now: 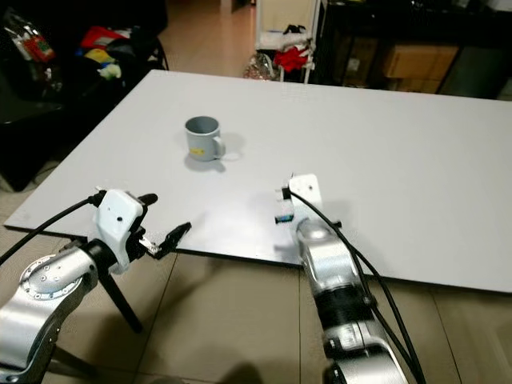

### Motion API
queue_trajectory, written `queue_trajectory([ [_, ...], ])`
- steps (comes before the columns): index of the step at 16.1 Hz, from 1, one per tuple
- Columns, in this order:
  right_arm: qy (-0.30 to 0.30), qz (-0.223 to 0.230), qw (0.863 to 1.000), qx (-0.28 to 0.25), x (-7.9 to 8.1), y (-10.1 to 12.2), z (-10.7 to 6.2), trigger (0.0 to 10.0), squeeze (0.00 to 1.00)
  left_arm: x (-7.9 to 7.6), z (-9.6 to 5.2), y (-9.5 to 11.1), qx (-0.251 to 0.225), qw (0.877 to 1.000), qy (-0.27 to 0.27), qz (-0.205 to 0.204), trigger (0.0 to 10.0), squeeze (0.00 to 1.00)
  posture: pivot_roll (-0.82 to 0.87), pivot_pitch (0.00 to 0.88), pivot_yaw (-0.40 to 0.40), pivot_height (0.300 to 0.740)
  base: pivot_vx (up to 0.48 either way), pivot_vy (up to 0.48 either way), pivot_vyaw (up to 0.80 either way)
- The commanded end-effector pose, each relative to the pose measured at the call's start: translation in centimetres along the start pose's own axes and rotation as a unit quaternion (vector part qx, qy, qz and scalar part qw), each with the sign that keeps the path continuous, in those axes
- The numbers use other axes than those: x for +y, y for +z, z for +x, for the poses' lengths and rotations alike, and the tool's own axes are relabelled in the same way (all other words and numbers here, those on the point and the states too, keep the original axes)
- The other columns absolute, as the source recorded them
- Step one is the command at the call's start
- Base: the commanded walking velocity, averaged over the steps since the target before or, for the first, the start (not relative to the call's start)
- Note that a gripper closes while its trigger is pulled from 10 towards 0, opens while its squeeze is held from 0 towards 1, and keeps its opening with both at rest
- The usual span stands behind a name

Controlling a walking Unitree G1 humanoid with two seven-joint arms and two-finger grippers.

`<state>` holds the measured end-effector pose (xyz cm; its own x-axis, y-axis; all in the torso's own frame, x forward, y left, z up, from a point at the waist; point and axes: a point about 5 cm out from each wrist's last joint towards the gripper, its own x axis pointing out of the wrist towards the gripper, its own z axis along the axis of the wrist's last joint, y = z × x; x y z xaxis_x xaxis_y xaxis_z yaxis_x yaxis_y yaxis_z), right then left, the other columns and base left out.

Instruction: Setting the table

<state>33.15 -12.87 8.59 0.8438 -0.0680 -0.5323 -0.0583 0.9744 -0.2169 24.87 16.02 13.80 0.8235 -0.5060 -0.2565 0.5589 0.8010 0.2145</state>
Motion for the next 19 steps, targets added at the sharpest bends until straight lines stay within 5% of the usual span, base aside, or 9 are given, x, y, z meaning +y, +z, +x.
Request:
queue_trajectory([
  [1, -0.003, -0.002, 1.000, -0.005, 0.4, 0.5, 0.4, 10.0, 0.00, -0.1, -0.1, 0.1, 0.006, 1.000, -0.013, 0.003, 10.0, 0.00, 0.11, 0.000, 0.020, 0.740, 0.000, 0.000, 0.00],
  [6, -0.017, -0.020, 1.000, -0.006, 1.2, 1.0, 1.5, 10.0, 0.00, -0.6, -0.7, 0.0, 0.015, 0.999, -0.033, -0.001, 10.0, 0.00, 0.13, 0.000, 0.005, 0.740, 0.000, 0.000, 0.00],
  [7, -0.014, -0.012, 1.000, -0.002, 1.3, 0.9, 1.6, 10.0, 0.15, -0.6, -0.7, -0.1, 0.016, 0.999, -0.034, -0.001, 10.0, 0.00, 0.13, 0.000, 0.003, 0.740, 0.000, 0.000, 0.00],
  [8, -0.015, -0.005, 1.000, 0.000, 1.4, 0.9, 1.6, 10.0, 0.77, -0.6, -0.7, -0.1, 0.016, 0.999, -0.034, -0.002, 10.0, 0.00, 0.13, 0.000, 0.002, 0.740, 0.000, 0.000, 0.00],
  [9, -0.011, 0.003, 1.000, 0.000, 1.6, 1.0, 1.7, 10.0, 1.00, -0.7, -0.7, 0.0, 0.015, 0.999, -0.034, -0.002, 10.0, 0.00, 0.13, 0.000, 0.003, 0.740, 0.000, 0.000, 0.00],
  [14, 0.001, 0.059, 0.996, -0.059, 1.1, 4.2, 0.8, 10.0, 1.00, -0.1, -0.5, 0.3, 0.007, 1.000, -0.029, 0.003, 10.0, 0.00, 0.12, 0.000, 0.006, 0.740, 0.000, 0.000, 0.00],
  [16, 0.014, 0.099, 0.987, -0.125, -0.5, 6.2, -1.1, 10.0, 1.00, 0.6, -0.4, 0.8, -0.009, 1.000, -0.010, -0.004, 10.0, 0.00, 0.11, 0.000, -0.001, 0.740, 0.000, 0.000, 0.00],
  [19, 0.061, 0.074, 0.971, -0.217, -2.0, 6.1, -4.7, 10.0, 1.00, 1.0, -0.1, 1.8, -0.046, 0.998, 0.038, -0.021, 10.0, 0.00, 0.10, 0.000, -0.009, 0.740, 0.000, 0.000, 0.00],
])
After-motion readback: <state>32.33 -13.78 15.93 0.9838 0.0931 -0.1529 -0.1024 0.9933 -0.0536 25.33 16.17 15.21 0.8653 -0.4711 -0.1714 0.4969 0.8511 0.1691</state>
